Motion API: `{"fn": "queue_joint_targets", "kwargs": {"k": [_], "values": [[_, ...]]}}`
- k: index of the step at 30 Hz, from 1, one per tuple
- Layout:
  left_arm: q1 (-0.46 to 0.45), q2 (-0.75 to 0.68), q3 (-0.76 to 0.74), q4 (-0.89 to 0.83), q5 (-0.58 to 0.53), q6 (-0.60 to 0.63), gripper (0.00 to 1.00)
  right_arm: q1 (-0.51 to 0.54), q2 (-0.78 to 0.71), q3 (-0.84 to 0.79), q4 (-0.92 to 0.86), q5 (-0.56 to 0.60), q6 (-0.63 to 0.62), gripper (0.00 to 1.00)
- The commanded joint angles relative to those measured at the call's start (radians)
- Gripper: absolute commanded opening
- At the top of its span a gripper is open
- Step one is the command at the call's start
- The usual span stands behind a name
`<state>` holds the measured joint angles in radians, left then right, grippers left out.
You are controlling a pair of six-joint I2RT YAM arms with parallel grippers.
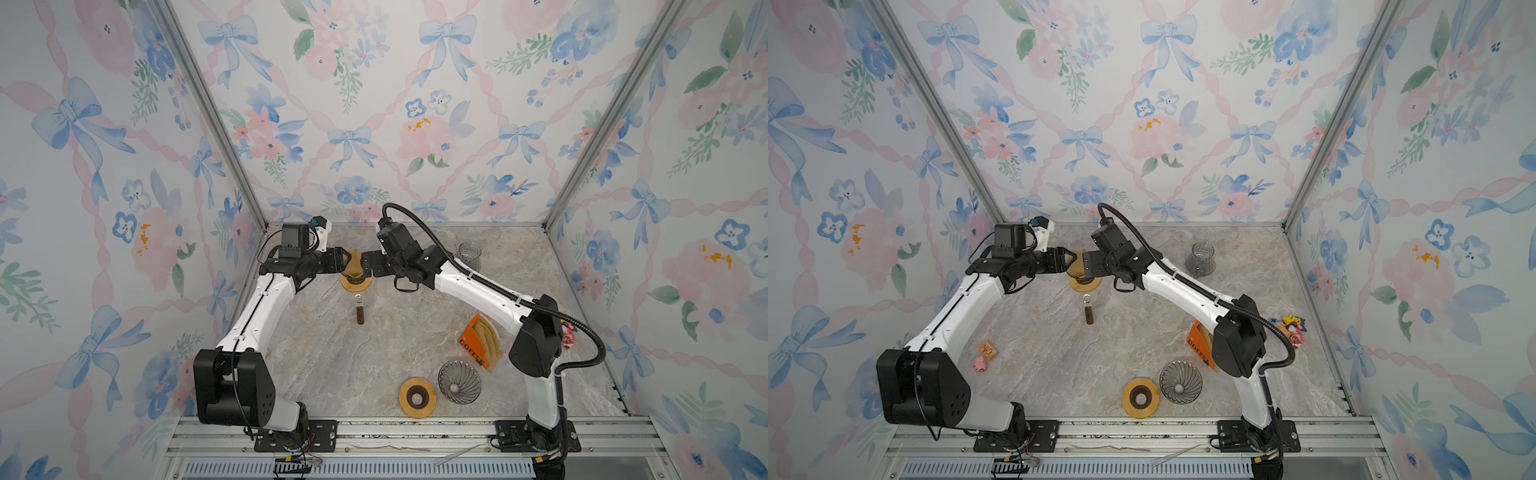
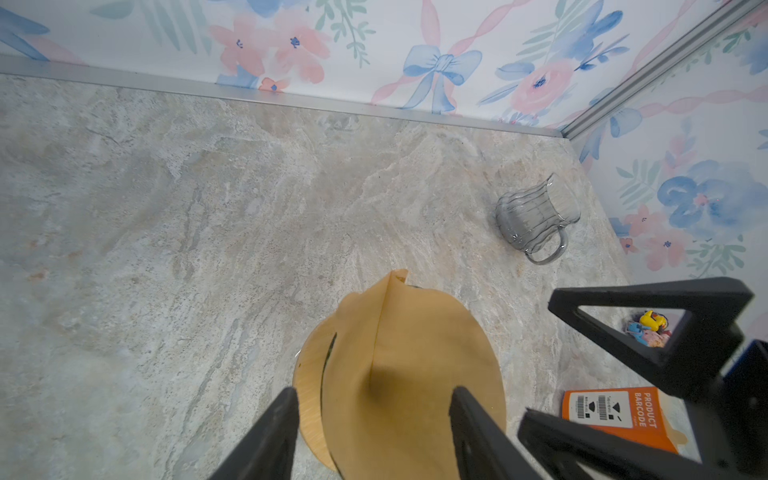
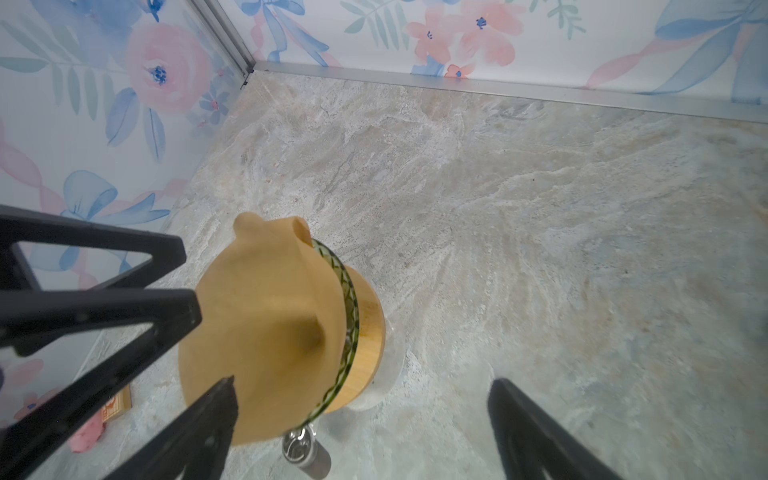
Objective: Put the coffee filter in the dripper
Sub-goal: 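Open both grippers and lift them off the filter rim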
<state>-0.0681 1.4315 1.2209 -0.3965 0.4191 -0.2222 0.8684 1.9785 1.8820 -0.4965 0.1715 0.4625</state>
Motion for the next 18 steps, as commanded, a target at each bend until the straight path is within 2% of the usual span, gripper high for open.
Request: {"fn": "queue_joint_targets", "kwargs": {"k": [1, 8, 13, 15, 18], "values": [[-0.019, -0.059, -0.032, 0.032, 0.024, -0.024, 0.61, 0.02, -0.116, -0.106, 0.056, 0.025, -0.026, 0.96], [-0.13, -0.231, -0.144, 0.033, -0.007, -0.042, 0.61, 0.082, -0.332, -0.354, 0.019, 0.143, -0.055, 0.96], [-0.243, -0.33, -0.214, 0.036, -0.004, -0.065, 0.62, 0.083, -0.501, -0.536, -0.041, 0.194, -0.027, 0.96], [-0.305, -0.346, -0.22, 0.049, -0.003, -0.074, 0.7, 0.08, -0.572, -0.61, -0.061, 0.205, -0.016, 0.96], [-0.384, -0.342, -0.217, 0.089, -0.018, -0.089, 0.95, 0.069, -0.666, -0.702, -0.092, 0.231, 0.015, 0.96]]}}
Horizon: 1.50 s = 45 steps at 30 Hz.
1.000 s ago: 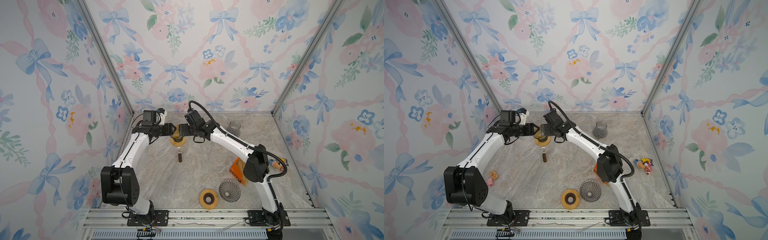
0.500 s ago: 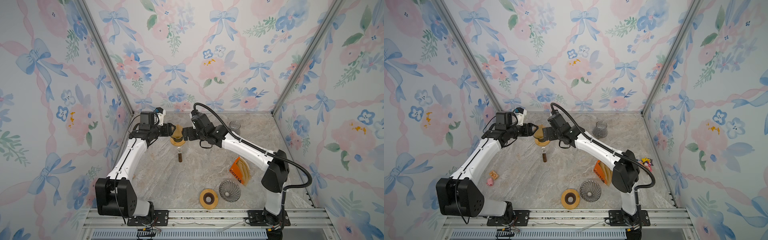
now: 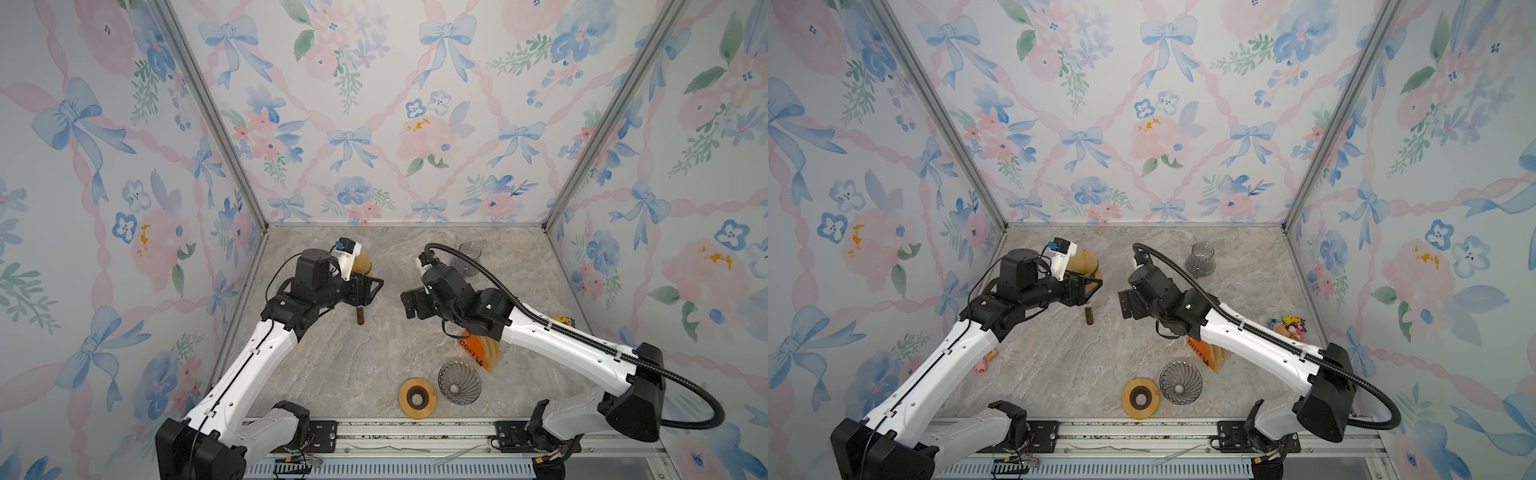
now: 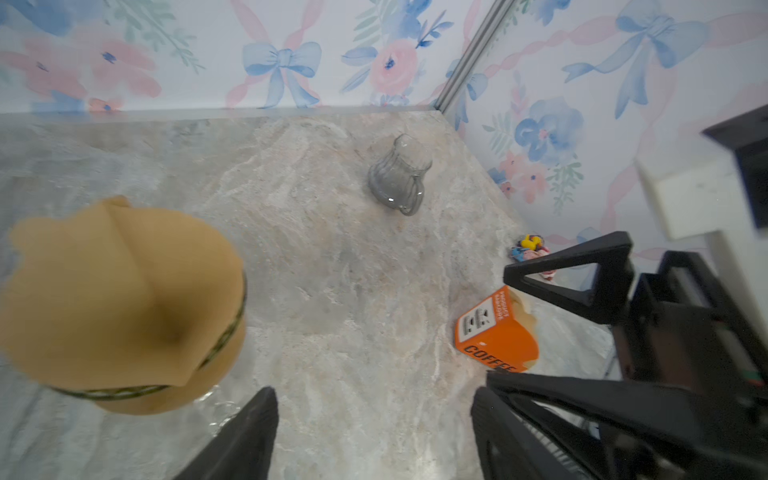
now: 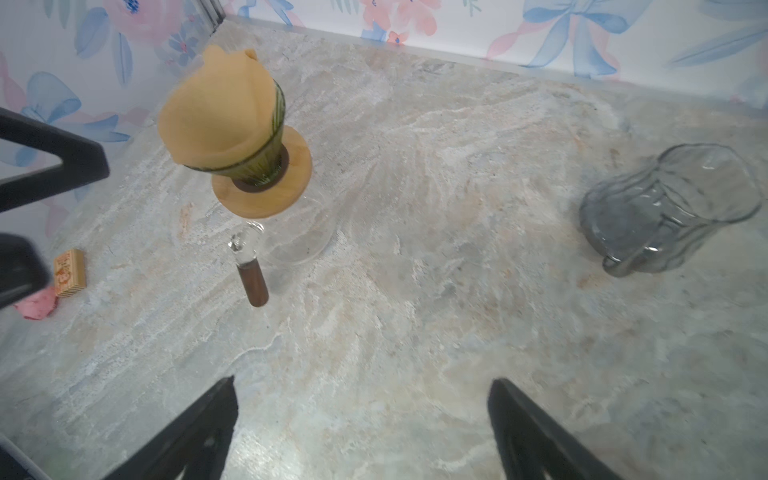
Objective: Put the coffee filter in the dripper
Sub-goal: 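Open both grippers and lift them off the filter rim, then move the right gripper over the glass pitcher while the left gripper withdraws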
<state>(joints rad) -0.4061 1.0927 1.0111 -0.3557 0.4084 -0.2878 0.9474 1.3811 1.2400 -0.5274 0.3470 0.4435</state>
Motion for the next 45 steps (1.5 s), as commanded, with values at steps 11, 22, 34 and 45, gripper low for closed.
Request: {"fn": "queue_joint_targets", "kwargs": {"k": [11, 22, 34, 45], "values": [[-0.117, 0.183, 0.098, 0.224, 0.08, 0.003, 0.98, -0.275, -0.185, -0.162, -0.123, 0.007, 0.075, 0.85], [-0.122, 0.198, 0.087, 0.243, 0.146, 0.053, 0.98, -0.437, 0.145, 0.009, -0.068, 0.048, 0.017, 0.7], [-0.115, 0.158, 0.083, 0.23, 0.127, 0.064, 0.98, -0.508, 0.453, 0.235, -0.062, 0.064, 0.068, 0.55], [-0.103, 0.151, 0.078, 0.23, 0.121, 0.057, 0.98, -0.552, 0.559, 0.293, -0.033, 0.029, 0.073, 0.46]]}}
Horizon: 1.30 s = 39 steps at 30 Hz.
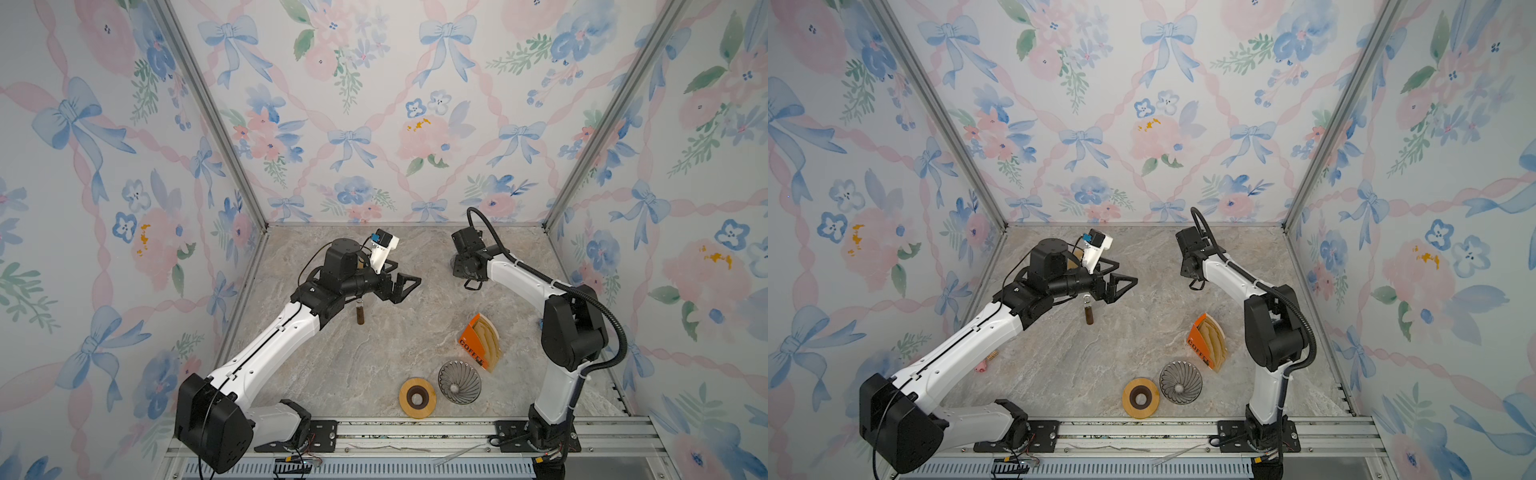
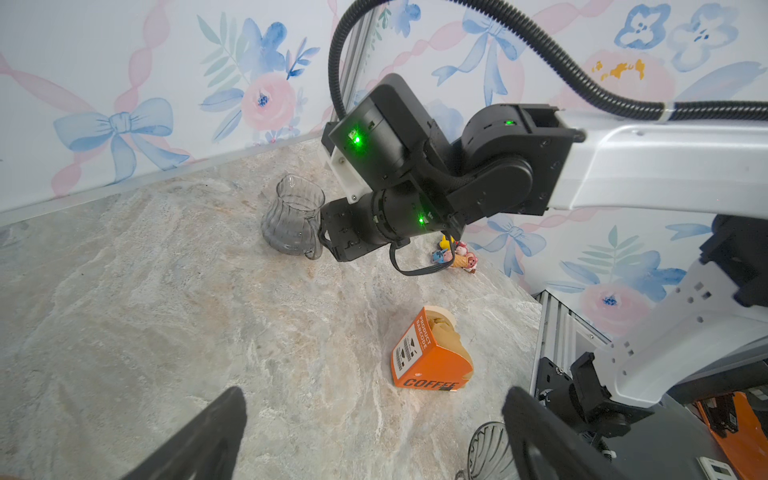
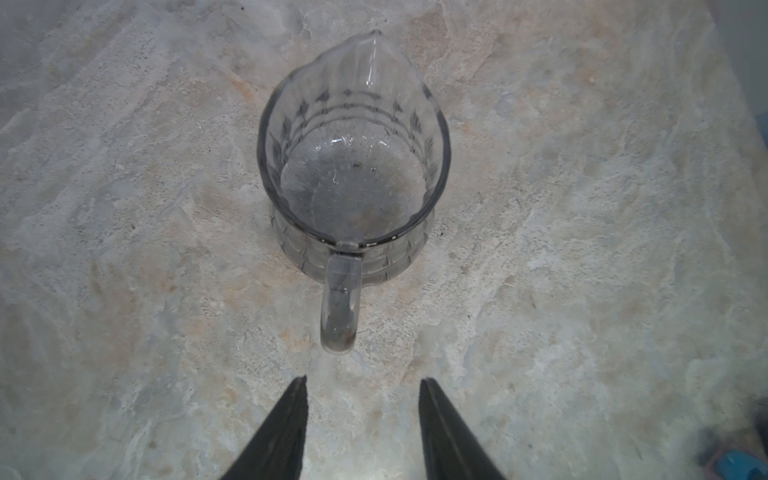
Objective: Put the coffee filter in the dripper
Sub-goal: 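Move the right gripper over the glass pitcher while the left gripper withdraws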
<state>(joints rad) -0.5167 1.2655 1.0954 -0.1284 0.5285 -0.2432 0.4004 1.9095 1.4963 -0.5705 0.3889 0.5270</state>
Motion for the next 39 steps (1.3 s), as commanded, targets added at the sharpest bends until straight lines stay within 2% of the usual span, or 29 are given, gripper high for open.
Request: {"fn": "queue_joint_targets", "kwargs": {"k": [1, 5, 14, 30, 39], "values": [[0.008, -0.021, -0.006, 0.002, 0.001, 0.012, 0.98, -0.005, 0.039, 0.047, 0.006, -0.012, -0.013, 0.46], [0.012, -0.022, -0.006, 0.002, 0.005, 0.012, 0.98, -0.016, 0.068, 0.066, 0.004, -0.016, -0.008, 0.43], [0.013, -0.023, -0.009, 0.002, 0.001, 0.012, 0.98, -0.02, 0.116, 0.105, -0.002, -0.005, -0.016, 0.3], [0.023, -0.018, -0.006, 0.003, 0.016, 0.004, 0.98, -0.03, 0.145, 0.111, -0.01, 0.011, -0.032, 0.21], [0.035, -0.023, -0.007, 0.002, 0.015, 0.002, 0.98, 0.008, 0.096, 0.065, 0.019, 0.009, -0.068, 0.16]]}}
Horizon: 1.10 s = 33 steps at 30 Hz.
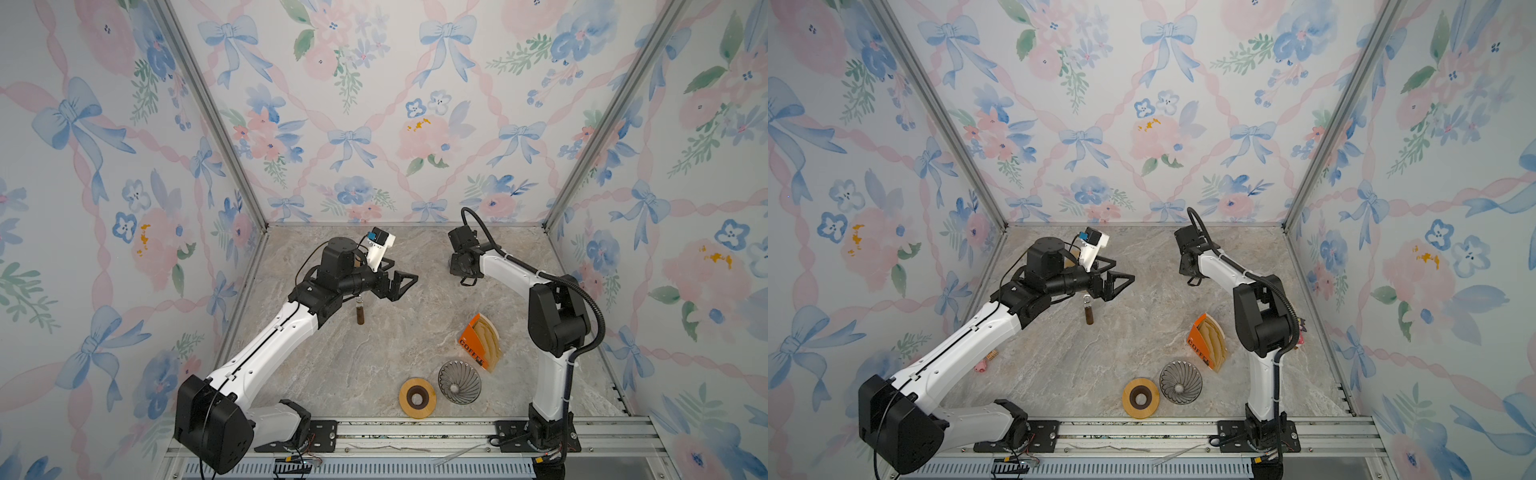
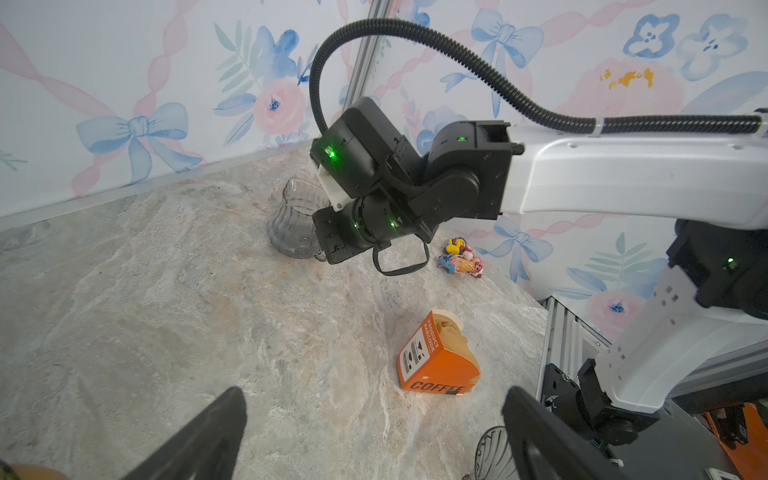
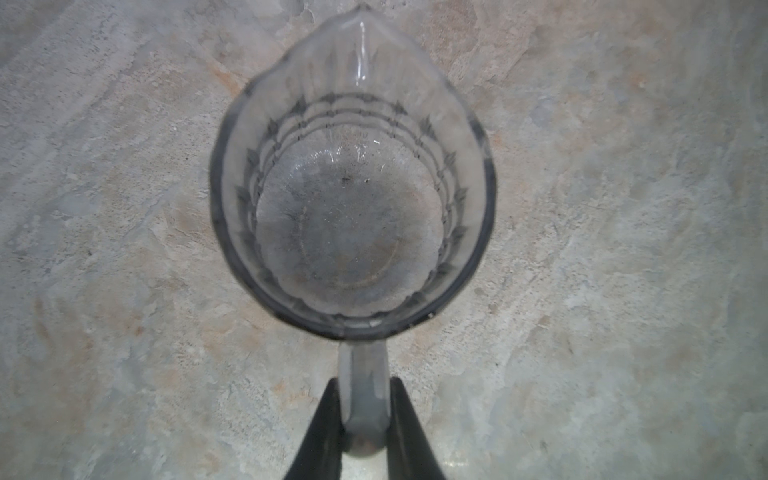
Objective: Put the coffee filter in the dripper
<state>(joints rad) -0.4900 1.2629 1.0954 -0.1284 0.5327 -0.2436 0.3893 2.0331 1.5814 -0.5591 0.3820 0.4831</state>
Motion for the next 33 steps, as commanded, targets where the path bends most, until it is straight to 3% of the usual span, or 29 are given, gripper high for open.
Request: {"fn": "queue_joint_targets", "kwargs": {"k": [1, 14, 33], "values": [[0.01, -0.02, -0.008, 0.002, 0.009, 0.003, 0.98, 0.03, -0.039, -0.033, 0.011, 0.015, -0.03, 0.15], [0.02, -0.02, -0.008, 0.003, 0.012, 0.0, 0.98, 0.198, -0.247, -0.239, 0.031, 0.019, -0.024, 0.14], [0.028, -0.029, -0.015, 0.003, 0.001, 0.0, 0.98, 0.442, -0.465, -0.492, 0.003, 0.074, 0.119, 0.14]]}}
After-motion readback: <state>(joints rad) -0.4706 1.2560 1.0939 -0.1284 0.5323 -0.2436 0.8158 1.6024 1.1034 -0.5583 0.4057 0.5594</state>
